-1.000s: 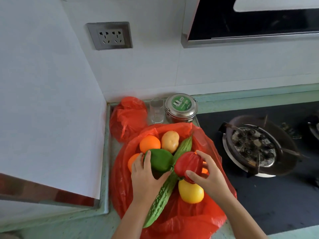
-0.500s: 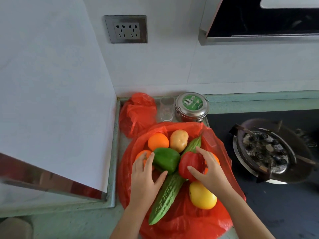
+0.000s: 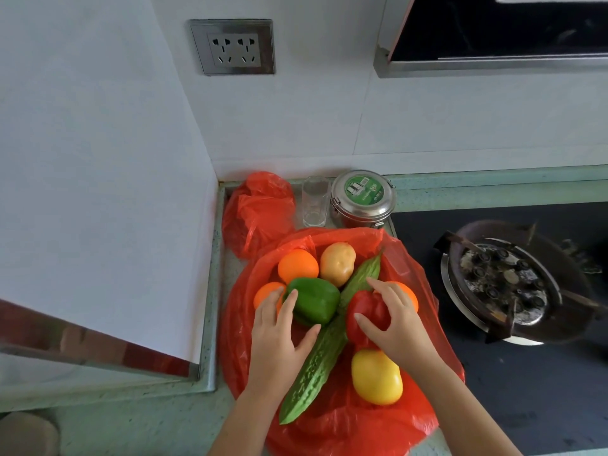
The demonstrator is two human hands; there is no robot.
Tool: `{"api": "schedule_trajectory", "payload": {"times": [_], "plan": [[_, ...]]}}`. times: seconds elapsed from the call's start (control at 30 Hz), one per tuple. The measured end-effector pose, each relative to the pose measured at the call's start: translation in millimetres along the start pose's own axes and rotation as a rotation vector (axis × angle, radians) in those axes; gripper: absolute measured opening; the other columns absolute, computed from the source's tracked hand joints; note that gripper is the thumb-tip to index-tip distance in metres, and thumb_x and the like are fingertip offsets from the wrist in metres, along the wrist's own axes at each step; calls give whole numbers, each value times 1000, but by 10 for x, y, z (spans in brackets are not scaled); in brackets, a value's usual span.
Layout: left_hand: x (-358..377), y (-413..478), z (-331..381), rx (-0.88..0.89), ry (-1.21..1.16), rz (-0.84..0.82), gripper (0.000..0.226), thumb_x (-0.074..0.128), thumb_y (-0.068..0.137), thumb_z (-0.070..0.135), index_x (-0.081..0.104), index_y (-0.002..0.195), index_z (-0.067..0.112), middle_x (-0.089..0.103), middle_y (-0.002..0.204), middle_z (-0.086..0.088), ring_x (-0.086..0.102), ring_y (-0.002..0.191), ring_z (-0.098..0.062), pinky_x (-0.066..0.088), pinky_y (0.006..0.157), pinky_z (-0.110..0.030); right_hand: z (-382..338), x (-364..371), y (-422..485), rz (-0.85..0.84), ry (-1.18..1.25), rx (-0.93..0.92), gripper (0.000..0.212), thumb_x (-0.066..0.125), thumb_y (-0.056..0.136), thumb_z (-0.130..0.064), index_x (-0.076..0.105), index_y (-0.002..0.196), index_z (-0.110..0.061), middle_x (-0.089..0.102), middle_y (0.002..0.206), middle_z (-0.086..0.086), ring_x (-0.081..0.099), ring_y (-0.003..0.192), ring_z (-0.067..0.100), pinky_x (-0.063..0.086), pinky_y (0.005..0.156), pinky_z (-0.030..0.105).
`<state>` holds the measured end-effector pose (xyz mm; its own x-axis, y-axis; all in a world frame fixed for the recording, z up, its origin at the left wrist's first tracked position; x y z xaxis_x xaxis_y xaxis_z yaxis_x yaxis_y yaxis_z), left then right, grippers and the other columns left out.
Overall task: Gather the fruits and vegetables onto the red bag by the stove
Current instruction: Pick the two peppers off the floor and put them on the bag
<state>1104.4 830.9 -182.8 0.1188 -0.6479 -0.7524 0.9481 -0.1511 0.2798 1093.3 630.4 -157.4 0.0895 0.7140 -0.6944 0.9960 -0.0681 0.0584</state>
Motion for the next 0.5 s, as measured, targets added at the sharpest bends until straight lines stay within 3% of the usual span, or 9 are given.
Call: {"api": "schedule_trajectory", "payload": {"times": [0.5], "plan": [[16,-13,145,48,48,-13,55,51,82,46,52,123,8,52,125,-16,48,117,-34,44,93,-45,33,-40,-79,-9,-61,-15,55,66,80,-32,44,130,-21,42,123,-12,37,121,12,29,96,24]]}}
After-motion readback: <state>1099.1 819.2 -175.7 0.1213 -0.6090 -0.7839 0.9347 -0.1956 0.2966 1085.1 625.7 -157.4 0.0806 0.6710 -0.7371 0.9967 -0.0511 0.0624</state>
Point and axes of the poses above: each hand's wrist, its own y-axis towards the middle knuckle, its own x-axis out of the palm, z = x × y, the point moved 4 cm from there along y, towards the middle knuckle
